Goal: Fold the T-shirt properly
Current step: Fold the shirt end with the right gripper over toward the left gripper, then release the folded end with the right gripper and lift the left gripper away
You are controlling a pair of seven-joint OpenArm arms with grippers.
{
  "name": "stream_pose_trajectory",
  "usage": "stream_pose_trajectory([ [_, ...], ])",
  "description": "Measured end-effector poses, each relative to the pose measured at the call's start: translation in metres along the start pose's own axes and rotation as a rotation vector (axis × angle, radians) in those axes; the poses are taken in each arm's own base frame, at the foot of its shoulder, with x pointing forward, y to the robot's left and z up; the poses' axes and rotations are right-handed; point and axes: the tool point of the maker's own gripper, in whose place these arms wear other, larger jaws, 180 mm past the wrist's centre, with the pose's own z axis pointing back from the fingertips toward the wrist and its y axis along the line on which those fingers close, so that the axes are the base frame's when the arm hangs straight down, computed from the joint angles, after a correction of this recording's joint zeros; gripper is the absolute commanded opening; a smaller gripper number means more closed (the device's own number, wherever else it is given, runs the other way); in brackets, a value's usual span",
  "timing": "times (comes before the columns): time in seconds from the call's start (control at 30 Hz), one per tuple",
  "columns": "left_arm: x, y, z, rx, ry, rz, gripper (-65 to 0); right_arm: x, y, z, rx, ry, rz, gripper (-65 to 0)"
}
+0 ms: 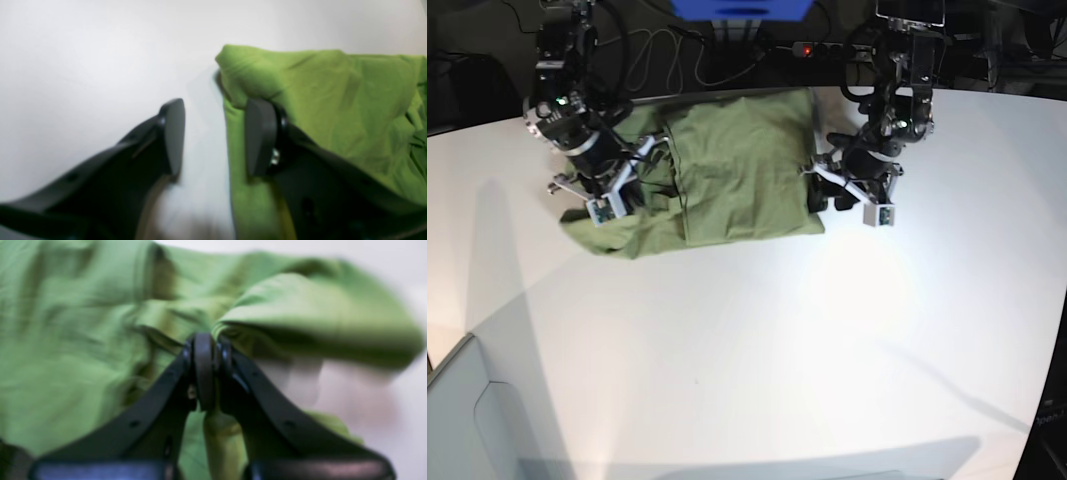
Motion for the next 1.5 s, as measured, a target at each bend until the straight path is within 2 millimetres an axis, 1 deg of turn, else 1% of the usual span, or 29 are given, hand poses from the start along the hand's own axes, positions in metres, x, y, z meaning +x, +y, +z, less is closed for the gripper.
stream_pose_trajectory([
  [0.1,0.001,0.0,-0.001,-0.001,0.0,-0.002,-36.0,0.024,0.03,0.002,0.07,-0.062,0.055,-64.8],
  [0.37,0.001,0.001,0.0,0.002,0.001,-0.004,-36.0,0.06,0.143,-0.004,0.373,-0.152,0.222,-64.8],
  [0.43,0.001,0.001,0.0,0.002,0.001,-0.004,-36.0,0.062,0.169,-0.009,0.453,-0.162,0.236,-64.8],
  [0.47,0.002,0.001,0.0,0.002,0.0,-0.005,-36.0,0.058,0.176,-0.014,0.474,-0.143,0.249,-64.8],
  [0.5,0.002,0.001,0.0,0.0,-0.001,-0.004,-36.0,0.05,0.18,-0.021,0.485,-0.112,0.261,-64.8],
  [0.57,0.001,0.003,0.001,0.003,0.003,-0.005,-36.0,0.031,0.182,-0.035,0.496,-0.041,0.282,-64.8],
  [0.63,0.001,0.003,0.0,0.003,0.002,-0.001,-36.0,0.023,0.181,-0.041,0.5,-0.013,0.28,-64.8],
  [0.73,0.001,0.004,0.001,0.006,0.0,-0.001,-36.0,0.03,0.18,-0.04,0.504,-0.063,0.27,-64.9],
  [0.9,-0.001,0.004,0.003,0.008,0.0,0.001,-36.0,0.018,0.164,-0.041,0.478,-0.032,0.301,-64.9],
  [0.97,-0.003,0.004,0.004,0.008,0.0,0.001,-36.0,0.024,0.154,-0.039,0.453,-0.047,0.302,-64.9],
  [1.07,-0.003,0.008,0.005,0.008,0.007,-0.004,-36.0,0.04,0.133,-0.031,0.398,-0.097,0.306,-64.9],
  [1.13,-0.003,0.008,0.005,0.009,0.006,-0.006,-36.0,0.038,0.124,-0.026,0.377,-0.089,0.32,-64.9],
  [1.3,-0.003,0.008,0.006,0.008,0.007,-0.007,-36.0,0.034,0.109,-0.026,0.345,-0.073,0.317,-64.9],
  [1.37,-0.002,0.008,0.006,0.009,0.006,-0.008,-36.0,0.033,0.108,-0.026,0.345,-0.071,0.318,-64.9],
  [1.43,-0.002,0.008,0.006,0.008,0.006,-0.007,-36.0,0.03,0.113,-0.026,0.357,-0.07,0.305,-64.9],
  [1.5,-0.002,0.008,0.006,0.009,0.006,-0.007,-36.0,0.022,0.124,-0.029,0.381,-0.05,0.296,-64.9],
])
